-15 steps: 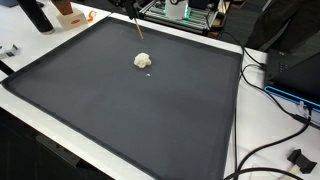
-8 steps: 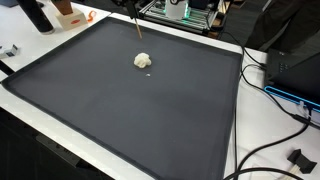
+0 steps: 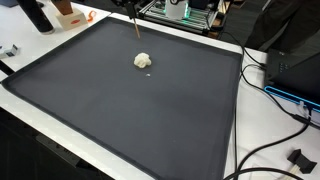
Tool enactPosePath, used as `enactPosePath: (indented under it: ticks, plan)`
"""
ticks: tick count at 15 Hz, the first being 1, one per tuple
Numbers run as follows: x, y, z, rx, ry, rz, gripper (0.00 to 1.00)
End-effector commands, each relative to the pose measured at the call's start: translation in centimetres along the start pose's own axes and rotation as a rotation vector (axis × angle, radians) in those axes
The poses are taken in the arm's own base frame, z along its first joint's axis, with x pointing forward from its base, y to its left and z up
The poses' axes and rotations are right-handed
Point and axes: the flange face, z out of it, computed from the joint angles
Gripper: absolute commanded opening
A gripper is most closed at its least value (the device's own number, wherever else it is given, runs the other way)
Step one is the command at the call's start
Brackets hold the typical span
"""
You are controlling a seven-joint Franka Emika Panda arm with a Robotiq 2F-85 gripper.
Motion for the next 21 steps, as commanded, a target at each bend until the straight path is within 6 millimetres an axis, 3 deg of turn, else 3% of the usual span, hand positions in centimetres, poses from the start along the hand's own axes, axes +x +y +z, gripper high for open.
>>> enactPosePath:
  ticks: [1,2,7,12,21]
  plan:
    - [0.0,0.0,0.0,0.000,-0.001,0.000,0.13]
    - [0.0,0.0,0.0,0.000,0.000,0.000,0.03]
    - [-0.5,2.4,4.9,-0.020,-0.123,0.049,0.03]
    - [-0.9,3.4,8.3,0.026,-0.178,0.046,0.03]
    - [-0.7,4.5,9.5,0.064,-0.174,0.032,0.03]
